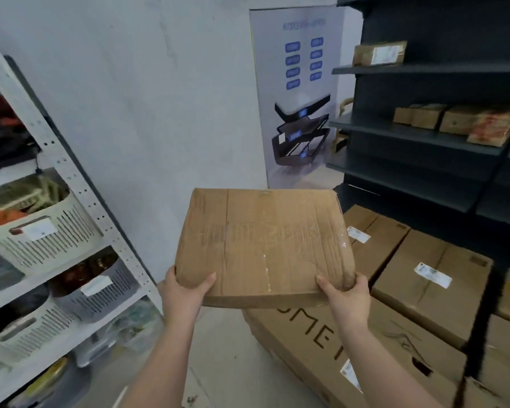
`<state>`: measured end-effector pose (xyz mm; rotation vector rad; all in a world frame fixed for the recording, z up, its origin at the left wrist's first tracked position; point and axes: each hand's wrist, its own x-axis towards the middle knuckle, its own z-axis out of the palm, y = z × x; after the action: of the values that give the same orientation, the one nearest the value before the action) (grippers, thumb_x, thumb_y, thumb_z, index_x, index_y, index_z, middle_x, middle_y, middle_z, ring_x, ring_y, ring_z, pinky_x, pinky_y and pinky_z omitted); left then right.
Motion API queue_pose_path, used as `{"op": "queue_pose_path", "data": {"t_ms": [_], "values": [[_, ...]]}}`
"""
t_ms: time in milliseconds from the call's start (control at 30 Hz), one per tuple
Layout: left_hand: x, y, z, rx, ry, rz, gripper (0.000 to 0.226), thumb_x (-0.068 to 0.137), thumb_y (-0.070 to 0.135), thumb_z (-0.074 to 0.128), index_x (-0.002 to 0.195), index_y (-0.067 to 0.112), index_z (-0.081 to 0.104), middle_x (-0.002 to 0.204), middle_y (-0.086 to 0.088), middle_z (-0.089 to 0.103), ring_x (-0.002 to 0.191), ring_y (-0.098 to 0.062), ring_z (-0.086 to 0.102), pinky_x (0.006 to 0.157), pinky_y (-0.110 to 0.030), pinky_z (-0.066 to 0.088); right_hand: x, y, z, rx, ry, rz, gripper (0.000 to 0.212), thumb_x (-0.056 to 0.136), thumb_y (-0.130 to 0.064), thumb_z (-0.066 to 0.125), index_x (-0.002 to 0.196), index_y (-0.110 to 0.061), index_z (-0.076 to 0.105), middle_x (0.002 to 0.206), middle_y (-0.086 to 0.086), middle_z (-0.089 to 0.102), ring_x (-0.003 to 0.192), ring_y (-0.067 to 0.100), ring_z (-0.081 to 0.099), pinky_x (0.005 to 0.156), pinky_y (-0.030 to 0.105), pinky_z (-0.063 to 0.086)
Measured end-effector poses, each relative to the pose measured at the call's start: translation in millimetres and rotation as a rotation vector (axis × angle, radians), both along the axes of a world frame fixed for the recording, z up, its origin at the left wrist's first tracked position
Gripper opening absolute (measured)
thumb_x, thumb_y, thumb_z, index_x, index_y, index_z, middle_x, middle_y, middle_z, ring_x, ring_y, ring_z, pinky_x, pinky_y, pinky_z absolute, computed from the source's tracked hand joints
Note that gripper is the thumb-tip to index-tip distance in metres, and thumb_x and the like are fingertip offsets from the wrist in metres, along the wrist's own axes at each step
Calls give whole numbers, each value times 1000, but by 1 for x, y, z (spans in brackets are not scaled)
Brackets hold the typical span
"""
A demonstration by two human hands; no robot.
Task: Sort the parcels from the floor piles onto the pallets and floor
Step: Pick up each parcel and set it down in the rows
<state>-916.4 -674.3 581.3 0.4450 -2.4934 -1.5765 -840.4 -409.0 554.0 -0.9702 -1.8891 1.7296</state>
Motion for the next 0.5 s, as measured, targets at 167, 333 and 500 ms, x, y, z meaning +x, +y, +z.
{"op": "queue_pose_path", "data": {"t_ms": [167, 333, 500], "values": [[-93, -12, -12, -29, -74, -155, 90, 61, 38, 88, 135, 10, 45, 130, -15, 47, 115, -32, 52, 98, -43, 45, -53, -27, -13, -34, -47, -140, 68, 70, -28, 82, 126, -10, 47, 116, 4, 58, 109, 24, 57, 90, 37, 51], [-167, 24, -31, -39, -145, -303, 97, 63, 37, 86, 143, 10, 36, 138, -16, 39, 124, -34, 46, 104, -45, 40, -93, -13, -28, -56, -106, -279, 57, 71, -25, 83, 116, -11, 50, 108, 3, 58, 102, 21, 57, 86, 34, 49], [-239, 87, -65, -72, -231, -428, 99, 59, 45, 86, 141, 14, 39, 135, -12, 46, 120, -31, 49, 102, -47, 43, -144, 36, -58, -46, -177, -375, 56, 70, -23, 83, 113, -8, 51, 103, 4, 58, 98, 23, 56, 86, 35, 48]]}}
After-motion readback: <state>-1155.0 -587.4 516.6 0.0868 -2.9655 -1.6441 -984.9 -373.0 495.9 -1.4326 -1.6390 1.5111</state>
